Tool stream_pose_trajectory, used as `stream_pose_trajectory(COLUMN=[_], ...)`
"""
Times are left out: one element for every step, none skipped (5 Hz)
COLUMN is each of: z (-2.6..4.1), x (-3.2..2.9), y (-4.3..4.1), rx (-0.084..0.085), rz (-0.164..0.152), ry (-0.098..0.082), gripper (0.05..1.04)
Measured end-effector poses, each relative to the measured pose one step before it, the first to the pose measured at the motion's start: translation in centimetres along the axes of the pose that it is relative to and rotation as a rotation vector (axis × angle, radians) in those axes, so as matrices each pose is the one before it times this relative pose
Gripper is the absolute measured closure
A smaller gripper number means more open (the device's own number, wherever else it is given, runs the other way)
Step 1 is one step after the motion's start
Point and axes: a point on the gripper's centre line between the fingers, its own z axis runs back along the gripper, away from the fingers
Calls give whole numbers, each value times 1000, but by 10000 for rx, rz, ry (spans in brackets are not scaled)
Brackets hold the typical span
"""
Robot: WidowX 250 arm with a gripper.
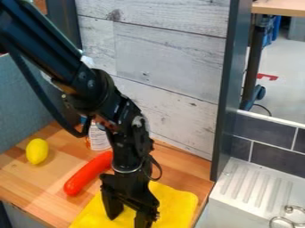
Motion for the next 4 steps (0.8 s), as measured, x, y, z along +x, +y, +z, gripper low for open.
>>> stream_pose_trajectory(z=[223,2104,3447,3228], x=[613,2422,1635,305], y=[366,1001,461,446], rx=[-27,516,398,115], rz=[-248,-257,-282,-115], ry=[-187,-204,-306,248], gripper=[76,79,81,81])
